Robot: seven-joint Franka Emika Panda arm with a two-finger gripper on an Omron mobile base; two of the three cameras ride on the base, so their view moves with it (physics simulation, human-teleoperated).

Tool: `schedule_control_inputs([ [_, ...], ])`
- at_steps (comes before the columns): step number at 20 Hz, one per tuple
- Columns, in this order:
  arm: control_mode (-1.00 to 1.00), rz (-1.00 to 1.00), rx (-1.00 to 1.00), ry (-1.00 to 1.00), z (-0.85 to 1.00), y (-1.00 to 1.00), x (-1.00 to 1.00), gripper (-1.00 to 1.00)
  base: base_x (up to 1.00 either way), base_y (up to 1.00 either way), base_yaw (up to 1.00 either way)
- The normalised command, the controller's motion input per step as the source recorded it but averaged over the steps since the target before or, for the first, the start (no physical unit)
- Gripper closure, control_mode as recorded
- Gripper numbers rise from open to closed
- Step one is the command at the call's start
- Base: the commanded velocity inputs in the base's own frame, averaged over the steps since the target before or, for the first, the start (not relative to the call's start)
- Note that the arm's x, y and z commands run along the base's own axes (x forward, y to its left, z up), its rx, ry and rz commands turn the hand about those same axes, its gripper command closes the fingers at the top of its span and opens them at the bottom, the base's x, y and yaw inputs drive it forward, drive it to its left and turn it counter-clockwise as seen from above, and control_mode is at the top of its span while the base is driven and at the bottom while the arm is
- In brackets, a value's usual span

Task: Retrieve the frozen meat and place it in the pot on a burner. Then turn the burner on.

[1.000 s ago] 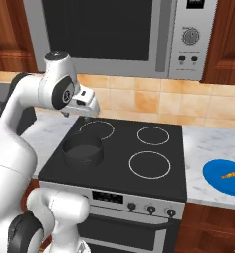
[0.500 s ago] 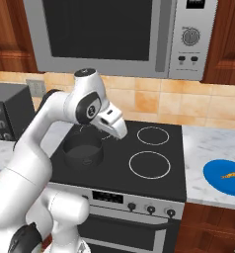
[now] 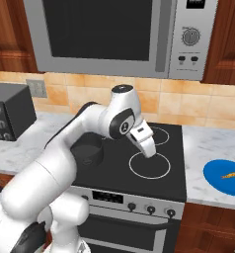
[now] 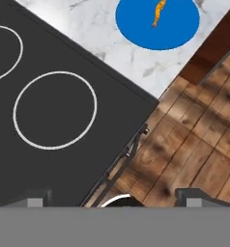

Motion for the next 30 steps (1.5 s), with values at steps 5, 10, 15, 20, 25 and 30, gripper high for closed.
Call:
schedule_control_inputs([
  [5,-1.0,-0.11,0.06,0.11,-0.11,-1.0,0.58,-1.0,0.0,0.0,0.0],
  [10,-1.0,-0.13,0.18,0.06,-0.14,-1.0,0.44,-1.0,0.0,0.0,0.0],
  [15,-1.0,-0.11,0.23,0.02,-0.02,-0.93,0.24,-1.0,0.0,0.0,0.0],
  [20,-1.0,-0.1,0.16,0.02,-0.06,-0.95,0.18,-1.0,0.0,0.0,0.0],
  [25,-1.0,0.0,0.03,0.02,-0.16,-0.51,0.09,-1.0,0.0,0.0,0.0],
  [30,-1.0,0.0,0.0,-0.02,-0.15,-0.34,0.11,-1.0,0.0,0.0,0.0],
])
